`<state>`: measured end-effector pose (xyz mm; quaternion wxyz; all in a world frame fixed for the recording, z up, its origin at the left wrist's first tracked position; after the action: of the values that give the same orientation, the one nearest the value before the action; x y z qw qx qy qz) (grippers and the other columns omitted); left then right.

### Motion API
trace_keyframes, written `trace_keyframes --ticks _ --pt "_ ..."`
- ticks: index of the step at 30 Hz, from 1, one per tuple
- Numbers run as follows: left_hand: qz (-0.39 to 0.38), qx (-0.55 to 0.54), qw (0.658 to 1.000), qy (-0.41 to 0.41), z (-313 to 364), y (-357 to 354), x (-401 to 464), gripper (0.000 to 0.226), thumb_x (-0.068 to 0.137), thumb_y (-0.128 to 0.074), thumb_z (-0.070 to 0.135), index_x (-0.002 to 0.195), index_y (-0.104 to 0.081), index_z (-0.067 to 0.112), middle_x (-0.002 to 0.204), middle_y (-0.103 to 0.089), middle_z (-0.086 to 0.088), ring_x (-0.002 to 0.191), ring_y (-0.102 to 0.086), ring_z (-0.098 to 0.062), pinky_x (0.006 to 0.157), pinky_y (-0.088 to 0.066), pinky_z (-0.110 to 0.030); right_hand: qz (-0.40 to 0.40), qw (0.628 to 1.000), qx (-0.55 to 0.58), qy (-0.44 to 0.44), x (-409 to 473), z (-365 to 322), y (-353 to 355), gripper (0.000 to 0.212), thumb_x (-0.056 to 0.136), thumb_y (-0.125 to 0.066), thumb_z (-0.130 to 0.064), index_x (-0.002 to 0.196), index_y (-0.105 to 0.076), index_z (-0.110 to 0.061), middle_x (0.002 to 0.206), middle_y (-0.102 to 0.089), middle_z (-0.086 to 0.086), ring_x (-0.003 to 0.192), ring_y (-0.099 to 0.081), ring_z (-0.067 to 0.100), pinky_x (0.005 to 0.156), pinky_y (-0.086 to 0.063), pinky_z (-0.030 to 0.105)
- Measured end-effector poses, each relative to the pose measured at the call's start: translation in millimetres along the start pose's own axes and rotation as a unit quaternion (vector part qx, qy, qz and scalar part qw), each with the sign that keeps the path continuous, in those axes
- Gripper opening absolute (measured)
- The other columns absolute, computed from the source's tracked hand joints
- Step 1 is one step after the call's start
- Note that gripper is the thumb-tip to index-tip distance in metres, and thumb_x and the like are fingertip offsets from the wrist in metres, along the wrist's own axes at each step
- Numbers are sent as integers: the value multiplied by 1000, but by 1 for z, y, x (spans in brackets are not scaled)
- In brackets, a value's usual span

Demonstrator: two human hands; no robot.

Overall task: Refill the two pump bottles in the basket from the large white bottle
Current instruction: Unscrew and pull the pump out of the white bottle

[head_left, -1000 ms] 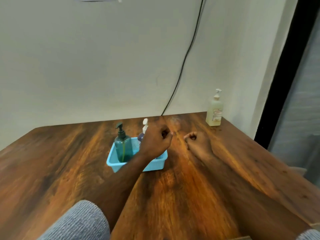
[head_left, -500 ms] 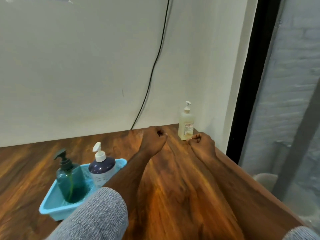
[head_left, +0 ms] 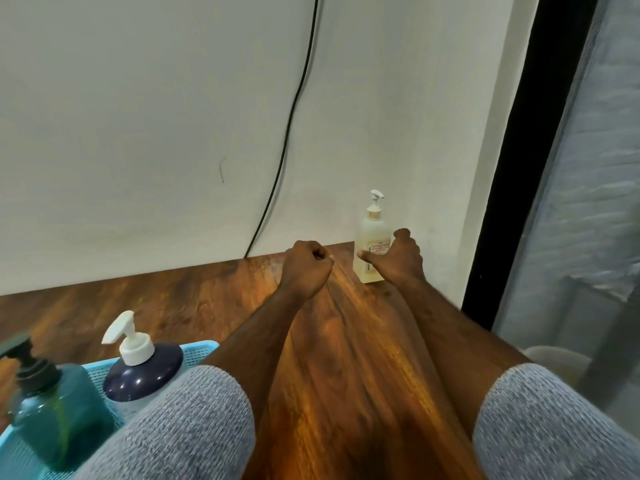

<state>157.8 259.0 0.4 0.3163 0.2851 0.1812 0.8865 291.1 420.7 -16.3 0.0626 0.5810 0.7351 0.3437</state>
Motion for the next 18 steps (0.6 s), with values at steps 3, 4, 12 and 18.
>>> trace_keyframes --ticks 3,4,12,18 --pt "-14 -10 1000 3 -7 -3 1 26 90 -65 5 68 -64 18 65 -64 0 61 -63 -15 67 -59 -37 -5 1000 -4 -13 12 -1 -14 88 64 -86 -57 124 -41 -10 120 -57 9 113 -59 30 82 -48 36" --pt "-21 -16 1000 3 -9 -3 0 26 91 -64 5 68 -63 17 65 -63 0 62 -62 -15 68 -59 -39 -3 1000 -6 -18 15 -2 -17 87 65 -86 -55 125 -41 -10 122 -57 10 114 -58 31 85 -50 39" --pt "-37 -42 998 -7 -7 6 -21 25 90 -67 9 68 -63 17 63 -61 4 64 -63 -15 70 -59 -40 41 998 -8 -37 -4 -2 -9 79 67 -84 -49 124 -43 -11 122 -59 12 114 -59 35 90 -54 46" --pt "-47 -67 997 -3 7 22 -69 8 90 -64 5 85 -68 10 75 -67 -6 68 -63 -13 61 -49 -25 34 999 -11 25 -67 -7 11 77 65 -85 -51 124 -48 -16 119 -64 6 106 -63 29 83 -52 40"
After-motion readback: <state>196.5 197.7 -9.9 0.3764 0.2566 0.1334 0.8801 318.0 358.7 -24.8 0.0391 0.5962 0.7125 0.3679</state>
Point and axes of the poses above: each hand's wrist, its own x-axis towards the middle knuckle, its own y-axis out of the back of the hand, z = x × y, the point moved 5 cm from there along x, towards the middle knuckle
